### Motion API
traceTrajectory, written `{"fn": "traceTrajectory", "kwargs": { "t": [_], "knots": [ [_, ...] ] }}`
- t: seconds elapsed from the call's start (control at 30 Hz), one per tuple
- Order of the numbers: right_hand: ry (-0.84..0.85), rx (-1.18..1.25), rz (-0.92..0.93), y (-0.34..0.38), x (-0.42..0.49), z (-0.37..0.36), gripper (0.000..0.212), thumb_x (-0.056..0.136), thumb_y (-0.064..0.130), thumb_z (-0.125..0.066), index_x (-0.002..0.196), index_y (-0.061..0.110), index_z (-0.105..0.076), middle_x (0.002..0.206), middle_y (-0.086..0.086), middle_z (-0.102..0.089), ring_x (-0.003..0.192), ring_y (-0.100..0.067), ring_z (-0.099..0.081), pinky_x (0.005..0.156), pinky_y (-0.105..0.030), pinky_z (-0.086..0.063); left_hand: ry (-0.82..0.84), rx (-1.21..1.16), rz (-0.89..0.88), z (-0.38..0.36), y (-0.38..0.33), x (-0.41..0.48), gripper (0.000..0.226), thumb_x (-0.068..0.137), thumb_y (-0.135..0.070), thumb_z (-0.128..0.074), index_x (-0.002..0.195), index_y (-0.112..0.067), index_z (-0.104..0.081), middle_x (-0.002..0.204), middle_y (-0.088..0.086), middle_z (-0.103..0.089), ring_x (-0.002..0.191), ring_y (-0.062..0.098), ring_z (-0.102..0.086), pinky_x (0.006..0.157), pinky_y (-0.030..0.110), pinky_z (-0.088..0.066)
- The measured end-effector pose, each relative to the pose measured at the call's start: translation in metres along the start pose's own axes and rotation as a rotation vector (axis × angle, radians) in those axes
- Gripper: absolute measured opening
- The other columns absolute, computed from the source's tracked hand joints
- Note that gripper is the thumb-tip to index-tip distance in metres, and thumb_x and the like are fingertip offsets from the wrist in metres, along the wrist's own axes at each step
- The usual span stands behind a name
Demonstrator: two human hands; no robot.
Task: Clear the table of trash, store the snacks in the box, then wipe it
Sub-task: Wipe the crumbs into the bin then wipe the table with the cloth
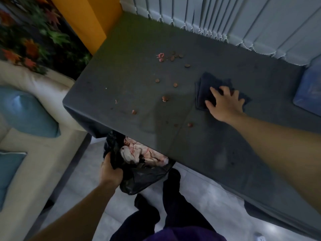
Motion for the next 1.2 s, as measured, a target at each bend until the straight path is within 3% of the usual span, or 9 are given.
{"fn": "traceTrajectory", "kwargs": {
  "t": [0.13, 0.23, 0.3, 0.43, 0.63, 0.8, 0.93, 1.0, 1.2],
  "knots": [
    [-0.144, 0.144, 0.06, 0.016, -0.011, 0.008, 0.046, 0.102, 0.037, -0.042, 0.146, 0.022, -0.044, 0.133, -0.013, -0.04, 0.113, -0.04, -0.045, 0.091, -0.052, -0.048, 0.023, -0.024, 0.025, -0.007, 0.003, 0.003, 0.079, 0.081, 0.014, -0.046, 0.151, -0.02, -0.037, 0.138, 0.014, -0.053, 0.13, 0.037, -0.049, 0.105, 0.054, -0.047],
    [-0.195, 0.224, 0.12, 0.042, -0.036, 0.003, 0.039, 0.102, 0.025, -0.043, 0.138, 0.012, -0.052, 0.124, -0.018, -0.047, 0.102, -0.04, -0.054, 0.082, -0.046, -0.049, 0.039, -0.027, 0.042, -0.012, 0.002, 0.003, 0.076, 0.082, 0.015, -0.048, 0.15, -0.019, -0.038, 0.135, 0.014, -0.055, 0.128, 0.037, -0.051, 0.103, 0.053, -0.049],
    [-0.192, 0.201, 0.191, 0.059, -0.051, -0.007, 0.043, 0.101, 0.03, -0.044, 0.14, 0.014, -0.051, 0.121, -0.016, -0.048, 0.101, -0.038, -0.054, 0.083, -0.045, -0.049, 0.05, -0.039, 0.045, -0.013, 0.002, 0.004, 0.074, 0.082, 0.016, -0.048, 0.148, -0.019, -0.041, 0.134, 0.015, -0.056, 0.127, 0.037, -0.052, 0.103, 0.055, -0.049],
    [-0.184, 0.04, 0.163, 0.053, -0.054, -0.015, 0.056, 0.094, 0.061, -0.045, 0.142, 0.034, -0.041, 0.125, -0.007, -0.042, 0.114, -0.035, -0.041, 0.093, -0.051, -0.04, 0.059, -0.028, 0.049, -0.012, 0.005, 0.003, 0.073, 0.083, 0.013, -0.049, 0.148, -0.021, -0.041, 0.133, 0.014, -0.057, 0.126, 0.037, -0.054, 0.102, 0.056, -0.05],
    [-0.21, 0.221, 0.102, 0.08, -0.078, -0.02, 0.041, 0.101, 0.03, -0.046, 0.137, 0.011, -0.047, 0.123, -0.02, -0.051, 0.111, -0.038, -0.051, 0.082, -0.046, -0.047, 0.059, -0.001, 0.034, -0.007, 0.001, 0.0, 0.076, 0.083, 0.006, -0.052, 0.151, -0.025, -0.036, 0.136, 0.015, -0.053, 0.124, 0.039, -0.052, 0.101, 0.056, -0.05],
    [-0.177, 0.208, 0.337, 0.135, -0.115, -0.039, 0.042, 0.104, 0.031, -0.045, 0.14, 0.011, -0.047, 0.119, -0.017, -0.052, 0.096, -0.033, -0.058, 0.065, -0.036, -0.04, 0.056, 0.005, 0.015, -0.006, 0.002, 0.001, 0.075, 0.082, 0.002, -0.054, 0.149, -0.028, -0.038, 0.132, 0.014, -0.056, 0.12, 0.038, -0.055, 0.097, 0.056, -0.053],
    [-0.242, 0.289, 0.149, 0.121, -0.113, -0.037, 0.044, 0.102, 0.029, -0.048, 0.143, 0.014, -0.046, 0.117, -0.017, -0.052, 0.096, -0.034, -0.058, 0.071, -0.042, -0.05, 0.049, 0.006, 0.003, -0.002, 0.0, 0.003, 0.077, 0.084, 0.003, -0.052, 0.152, -0.027, -0.034, 0.138, 0.014, -0.052, 0.126, 0.038, -0.051, 0.103, 0.054, -0.048],
    [-0.23, 0.284, 0.227, 0.142, -0.124, -0.046, 0.044, 0.101, 0.03, -0.046, 0.141, 0.012, -0.048, 0.114, -0.017, -0.053, 0.091, -0.036, -0.059, 0.067, -0.044, -0.052, 0.048, 0.022, 0.017, -0.001, -0.001, 0.004, 0.078, 0.086, 0.002, -0.051, 0.155, -0.027, -0.03, 0.141, 0.014, -0.047, 0.127, 0.038, -0.049, 0.106, 0.051, -0.047],
    [-0.194, 0.294, 0.709, 0.214, -0.183, -0.066, 0.052, 0.1, 0.039, -0.036, 0.138, 0.01, -0.055, 0.102, -0.012, -0.055, 0.071, -0.031, -0.06, 0.055, -0.037, -0.048, 0.043, 0.04, 0.023, 0.002, -0.004, 0.008, 0.08, 0.086, 0.002, -0.052, 0.157, -0.027, -0.027, 0.143, 0.015, -0.044, 0.128, 0.038, -0.048, 0.106, 0.049, -0.047]
  ]
}}
Point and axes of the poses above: each hand's wrist, its own x-axis towards the middle knuckle, its own z-axis out of the back of the hand, y = z × x, the point moved 10 cm from there along x, towards the middle knuckle
